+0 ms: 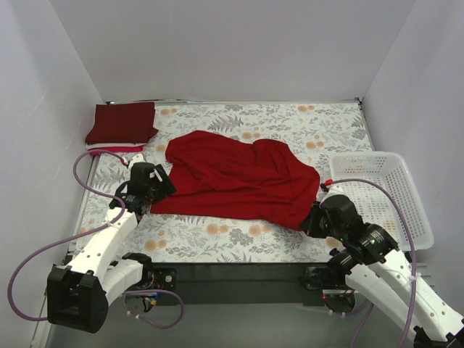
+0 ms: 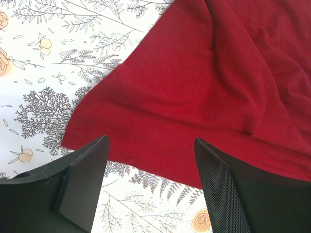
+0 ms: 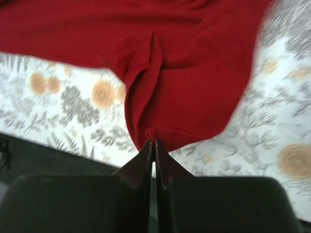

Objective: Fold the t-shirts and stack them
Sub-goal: Flatten the tshirt out

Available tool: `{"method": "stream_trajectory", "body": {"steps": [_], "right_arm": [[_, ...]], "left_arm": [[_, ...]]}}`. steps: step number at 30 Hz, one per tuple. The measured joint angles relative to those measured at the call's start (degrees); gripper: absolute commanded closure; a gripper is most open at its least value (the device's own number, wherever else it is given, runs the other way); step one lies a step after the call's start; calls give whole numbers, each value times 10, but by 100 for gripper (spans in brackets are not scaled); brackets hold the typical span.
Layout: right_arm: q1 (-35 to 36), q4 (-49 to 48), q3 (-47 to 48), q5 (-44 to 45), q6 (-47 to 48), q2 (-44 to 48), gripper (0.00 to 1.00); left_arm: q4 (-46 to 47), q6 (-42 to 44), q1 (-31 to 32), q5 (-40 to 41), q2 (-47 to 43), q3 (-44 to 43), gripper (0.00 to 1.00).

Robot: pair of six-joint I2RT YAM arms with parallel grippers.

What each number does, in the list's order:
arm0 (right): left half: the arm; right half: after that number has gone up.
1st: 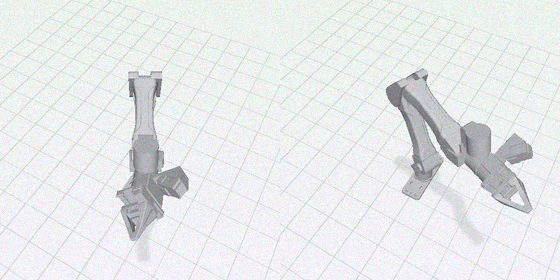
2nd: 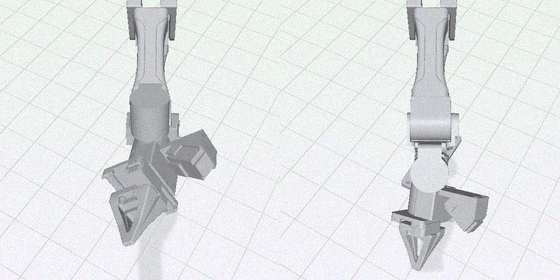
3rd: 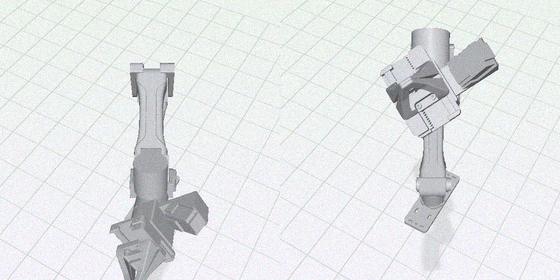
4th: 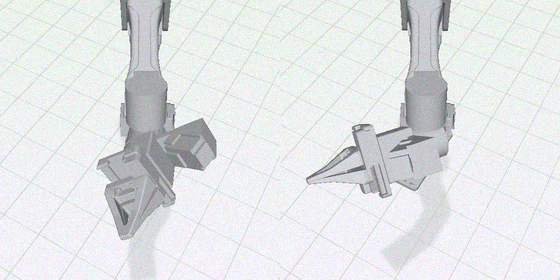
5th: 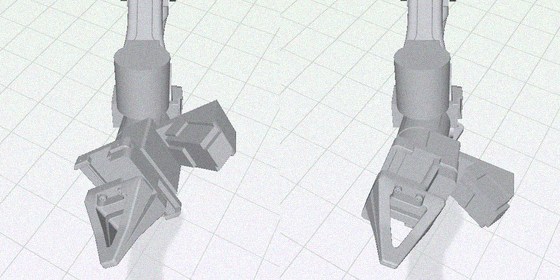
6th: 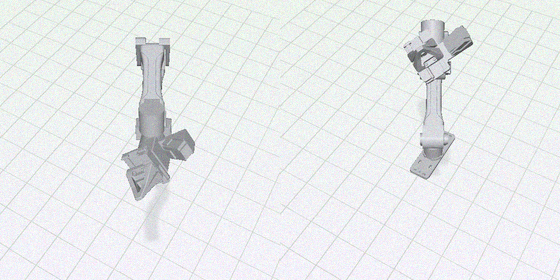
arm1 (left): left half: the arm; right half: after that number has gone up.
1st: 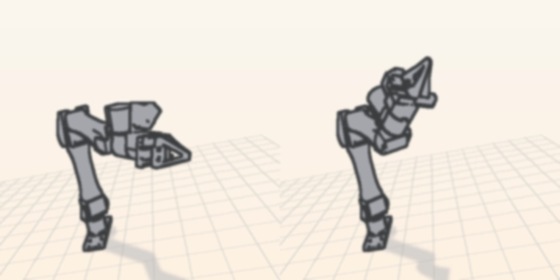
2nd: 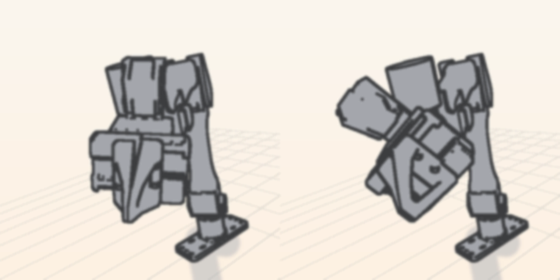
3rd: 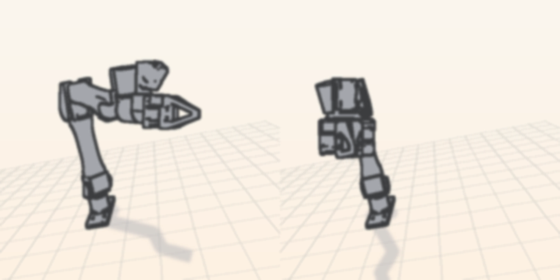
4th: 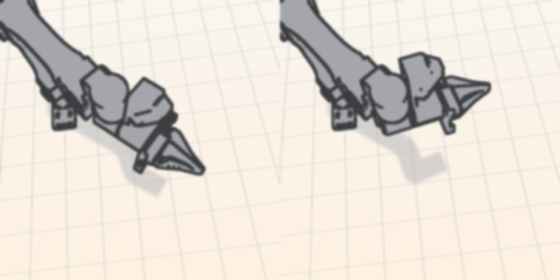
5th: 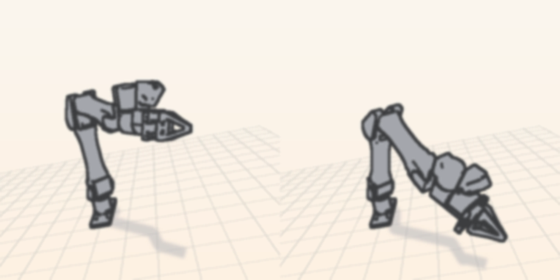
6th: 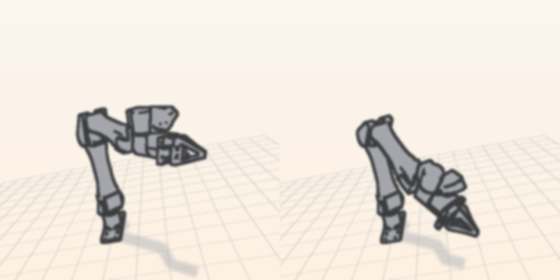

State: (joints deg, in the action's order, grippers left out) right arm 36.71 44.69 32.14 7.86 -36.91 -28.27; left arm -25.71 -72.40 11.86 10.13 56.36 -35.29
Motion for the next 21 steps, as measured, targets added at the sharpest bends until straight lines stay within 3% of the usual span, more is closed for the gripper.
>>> {"method": "stream_trajectory", "body": {"steps": [3,8,12,18,21], "right_arm": [[0,21,-18,-58,-26,35,71],[0,54,-42,-150,-34,49,53],[0,60,-35,-154,-20,34,48],[0,16,1,-118,34,-83,47],[0,-48,5,-103,69,-157,35]], "left_arm": [[0,0,0,0,0,0,31],[0,0,0,0,3,0,31],[0,0,0,-1,9,0,31],[-1,0,0,-3,16,0,31],[-1,0,0,-4,16,0,31]]}}
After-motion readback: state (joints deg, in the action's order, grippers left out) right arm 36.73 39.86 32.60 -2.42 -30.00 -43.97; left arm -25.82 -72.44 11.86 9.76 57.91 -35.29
